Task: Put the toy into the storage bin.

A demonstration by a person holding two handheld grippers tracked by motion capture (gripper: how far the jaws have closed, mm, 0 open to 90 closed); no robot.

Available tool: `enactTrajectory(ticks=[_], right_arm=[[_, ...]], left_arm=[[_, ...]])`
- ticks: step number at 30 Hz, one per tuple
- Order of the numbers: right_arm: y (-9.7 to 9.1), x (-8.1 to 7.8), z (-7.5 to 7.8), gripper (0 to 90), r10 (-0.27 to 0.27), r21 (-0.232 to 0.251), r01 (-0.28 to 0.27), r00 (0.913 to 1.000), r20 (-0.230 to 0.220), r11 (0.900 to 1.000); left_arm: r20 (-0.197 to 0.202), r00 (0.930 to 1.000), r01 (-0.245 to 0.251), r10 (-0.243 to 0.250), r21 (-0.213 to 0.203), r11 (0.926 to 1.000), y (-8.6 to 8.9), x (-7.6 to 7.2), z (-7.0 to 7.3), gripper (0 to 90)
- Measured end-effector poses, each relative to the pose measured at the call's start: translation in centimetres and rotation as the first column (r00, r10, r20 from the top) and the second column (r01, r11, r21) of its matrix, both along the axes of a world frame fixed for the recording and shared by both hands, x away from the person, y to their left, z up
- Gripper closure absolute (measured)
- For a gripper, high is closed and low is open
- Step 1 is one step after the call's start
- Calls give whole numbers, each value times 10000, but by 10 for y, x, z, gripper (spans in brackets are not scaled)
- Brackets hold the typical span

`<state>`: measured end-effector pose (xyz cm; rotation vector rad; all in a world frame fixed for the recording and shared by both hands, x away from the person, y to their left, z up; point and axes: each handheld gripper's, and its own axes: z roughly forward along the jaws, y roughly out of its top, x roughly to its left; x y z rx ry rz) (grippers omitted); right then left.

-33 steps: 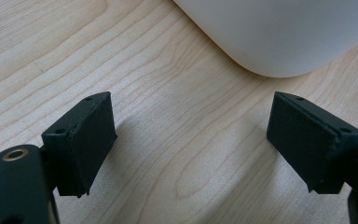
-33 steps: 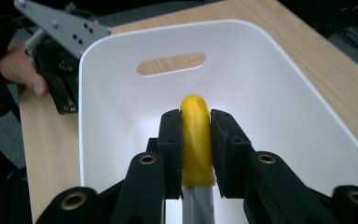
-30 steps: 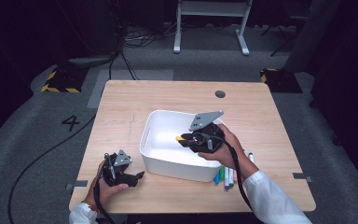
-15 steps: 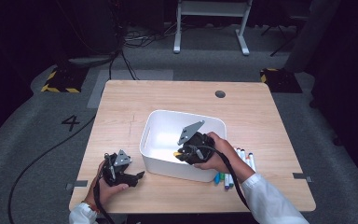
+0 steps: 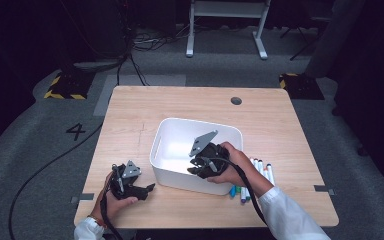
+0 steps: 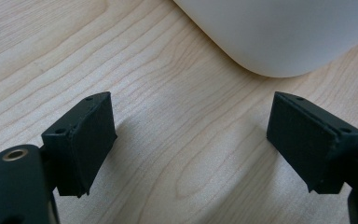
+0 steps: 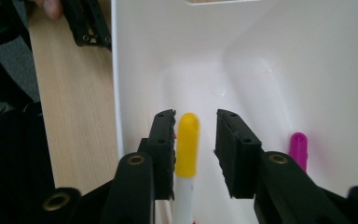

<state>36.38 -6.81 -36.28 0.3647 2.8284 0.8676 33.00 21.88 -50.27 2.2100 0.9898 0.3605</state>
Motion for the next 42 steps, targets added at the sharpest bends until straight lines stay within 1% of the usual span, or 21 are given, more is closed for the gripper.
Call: enactTrajectory(ticks=[3, 4, 6, 7, 11, 17, 18, 19, 20, 21, 22, 24, 26, 27, 29, 31, 33, 35, 38, 41, 42], right_arm=[[-6, 0, 2, 620, -265, 508, 257, 9995, 153, 9984], [-8, 0, 3, 608, -327, 534, 313, 9991, 257, 9981], [-14, -1, 6, 566, -454, 849, 416, 9980, 433, 9955], [-18, -2, 7, 557, -427, 1116, 369, 9978, 505, 9931], [-33, -5, 14, 515, -843, 1764, 689, 9931, 818, 9819], [-67, -13, 30, 436, -1570, 2430, 1183, 9767, 1465, 9628], [-78, -15, 35, 428, -1890, 2589, 1423, 9680, 1653, 9554], [-82, -16, 36, 426, -1962, 2664, 1473, 9662, 1671, 9525], [-92, -18, 39, 423, -2227, 2838, 1698, 9607, 1656, 9437], [-99, -19, 40, 422, -2385, 2934, 1821, 9562, 1695, 9385], [-109, -21, 41, 419, -2711, 3211, 2074, 9478, 1681, 9241], [-127, -26, 39, 416, -3169, 3525, 2425, 9329, 1709, 9038], [-144, -30, 33, 416, -3448, 3570, 2660, 9216, 1782, 8954], [-150, -32, 30, 415, -3498, 3518, 2710, 9188, 1830, 8960], [-165, -36, 18, 411, -3795, 3369, 3075, 9089, 1729, 8899], [-180, -40, 3, 409, -4066, 3033, 3434, 8963, 1770, 8889], [-194, -43, -14, 404, -4430, 2661, 3901, 8782, 1802, 8815], [-207, -46, -30, 403, -4629, 2493, 4183, 8721, 1587, 8734], [-225, -50, -52, 400, -4999, 2379, 4648, 8584, 1150, 8528], [-236, -53, -68, 399, -5218, 2369, 4930, 8497, 760, 8372], [-238, -54, -73, 398, -5239, 2256, 4985, 8490, 679, 8370]], left_arm=[[-4, 10000, -1, 1, 1, 10000, 0, 0, 0, 155], [-2, 10000, -2, 2, 0, 10000, 0, 0, 0, 155], [-2, 10000, 4, -4, 3, 10000, 0, 0, 0, 154], [-4, 10000, -1, 1, 0, 10000, 0, 0, 0, 155], [-3, 10000, 1, -1, -3, 10000, 0, 0, 0, 155], [-5, 10000, 0, 0, -1, 10000, 0, 0, 0, 154], [-5, 10000, -3, 3, -5, 10000, 0, 0, 0, 154], [-5, 10000, -3, 3, -2, 10000, 0, 0, 0, 154], [-4, 10000, -4, 4, -5, 10000, 0, 0, 0, 154], [-3, 10000, -2, 2, -3, 10000, 0, 0, 0, 154], [-4, 10000, -3, 3, -4, 10000, 0, 0, 0, 155], [-6, 10000, -3, 3, -5, 10000, 0, 0, 0, 154], [-5, 10000, -5, 5, -4, 10000, 0, 0, 0, 155], [-5, 10000, -6, 6, -5, 10000, 0, 0, 0, 154], [-6, 10000, -5, 5, -5, 10000, 0, 0, 0, 154], [-5, 10000, -6, 6, -5, 10000, 0, 0, 0, 154], [-4, 10000, -7, 7, -6, 10000, 0, 0, 0, 155], [-7, 10000, -3, 3, -3, 10000, 0, 0, 0, 154], [-6, 10000, -6, 6, -3, 10000, 0, 0, 0, 154], [-4, 10000, -7, 7, -3, 10000, 0, 0, 0, 154], [-5, 10000, -5, 5, -5, 10000, 0, 0, 0, 154]])
